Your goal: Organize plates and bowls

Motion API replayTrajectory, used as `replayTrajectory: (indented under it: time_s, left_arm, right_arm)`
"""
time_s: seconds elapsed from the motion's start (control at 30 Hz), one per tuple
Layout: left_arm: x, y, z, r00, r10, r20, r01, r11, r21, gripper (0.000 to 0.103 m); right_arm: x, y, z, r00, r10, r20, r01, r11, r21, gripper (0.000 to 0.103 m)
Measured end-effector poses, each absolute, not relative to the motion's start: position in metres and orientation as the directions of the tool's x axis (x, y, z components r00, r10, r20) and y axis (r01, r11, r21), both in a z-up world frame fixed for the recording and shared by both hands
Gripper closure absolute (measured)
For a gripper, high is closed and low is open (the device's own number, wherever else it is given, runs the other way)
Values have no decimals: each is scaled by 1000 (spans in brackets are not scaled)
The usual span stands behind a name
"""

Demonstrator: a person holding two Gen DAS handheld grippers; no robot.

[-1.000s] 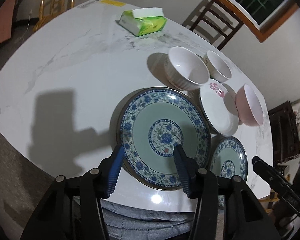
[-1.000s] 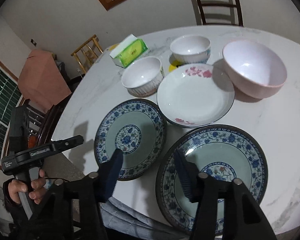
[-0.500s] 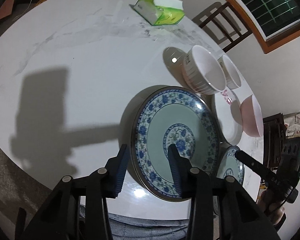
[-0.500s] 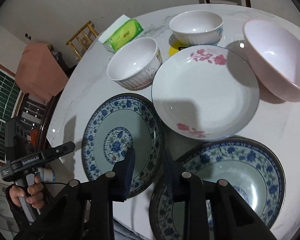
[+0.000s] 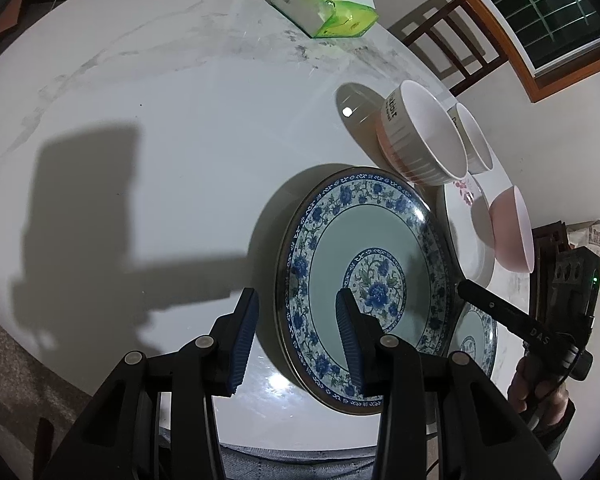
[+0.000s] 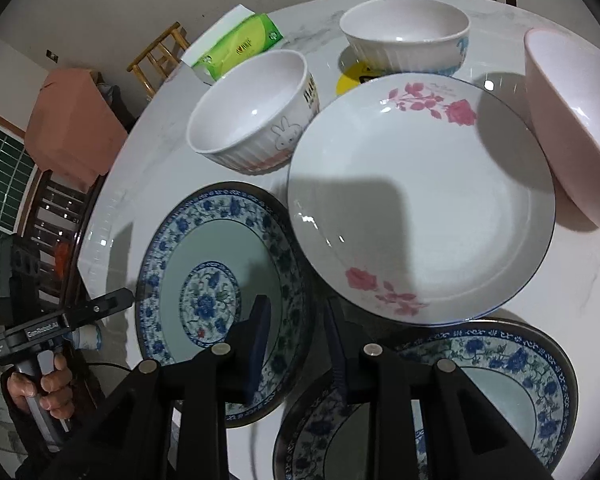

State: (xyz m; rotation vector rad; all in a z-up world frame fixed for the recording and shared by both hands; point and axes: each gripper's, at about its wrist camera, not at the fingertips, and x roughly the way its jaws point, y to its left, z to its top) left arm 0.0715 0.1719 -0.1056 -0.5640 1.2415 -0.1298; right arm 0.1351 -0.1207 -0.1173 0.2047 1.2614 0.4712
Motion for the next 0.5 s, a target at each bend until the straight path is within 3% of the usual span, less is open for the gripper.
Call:
replayTrajectory:
  time_s: [0.37,0.5]
  left_arm:
    - [77,168,-113,320,-401,-859,-188,861,-472,68]
    - [79,167,-118,311,-409,-858,-185,859,-477,73]
  right_arm:
    - [143,-116,-129,196,461,-865,-233,879,416,82]
    - [145,-113,-133,186,462,-867,-231,878,418,84]
